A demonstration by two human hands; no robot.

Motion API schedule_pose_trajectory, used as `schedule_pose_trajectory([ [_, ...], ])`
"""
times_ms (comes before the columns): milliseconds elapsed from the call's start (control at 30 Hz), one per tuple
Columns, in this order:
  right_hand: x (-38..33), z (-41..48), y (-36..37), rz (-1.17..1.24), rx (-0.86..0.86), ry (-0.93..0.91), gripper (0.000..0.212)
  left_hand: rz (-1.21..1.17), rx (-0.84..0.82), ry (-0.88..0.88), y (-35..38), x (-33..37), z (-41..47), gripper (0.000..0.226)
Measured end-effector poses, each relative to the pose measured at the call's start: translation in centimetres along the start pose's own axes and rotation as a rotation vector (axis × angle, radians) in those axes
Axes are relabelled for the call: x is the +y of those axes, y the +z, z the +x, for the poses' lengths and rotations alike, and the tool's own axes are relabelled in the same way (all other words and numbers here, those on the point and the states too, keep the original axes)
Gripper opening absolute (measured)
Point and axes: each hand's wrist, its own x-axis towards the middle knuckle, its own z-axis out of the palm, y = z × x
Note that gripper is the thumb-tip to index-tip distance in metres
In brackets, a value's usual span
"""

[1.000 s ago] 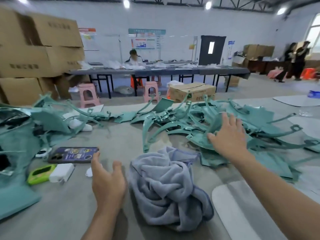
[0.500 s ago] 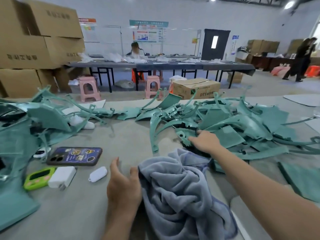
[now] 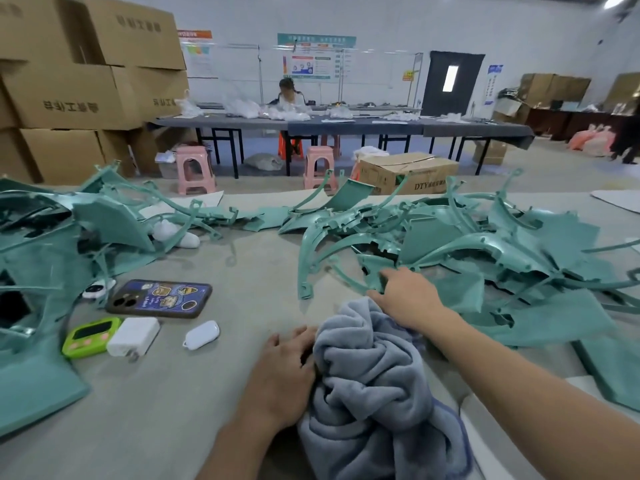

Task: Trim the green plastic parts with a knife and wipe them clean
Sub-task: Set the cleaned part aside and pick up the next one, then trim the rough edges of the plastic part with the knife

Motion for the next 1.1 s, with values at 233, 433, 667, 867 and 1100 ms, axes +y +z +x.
schedule_pose_trajectory([
  [233, 0.7, 2.7, -2.8, -0.237, -0.181, -0.132, 0.056, 0.004, -0.044, -0.012, -0.2, -0.5, 0.3, 0.038],
  [433, 1.9, 3.3, -3.8, -0.308, -0.472, -0.044, 0.121, -0.044, -0.019, -0.040, -0.1, -0.8, 0.4, 0.037],
  [667, 2.7, 2.8, -0.5, -0.301, 0.031, -0.134, 0.057, -0.100, 0.009, -0.044, -0.3, -0.5, 0.0, 0.037],
  [867, 4.7, 4.5, -5.4, -0.074, 0.089, -0.022, 0.010, -0.104, 0.000, -0.054, -0.3, -0.7, 0.1, 0.035],
  [1100, 7.1, 1.7, -8.8, -0.030, 0.116, 0.087, 0.021, -0.021, -0.029, -0.018, 0.2, -1.2, 0.4, 0.034],
])
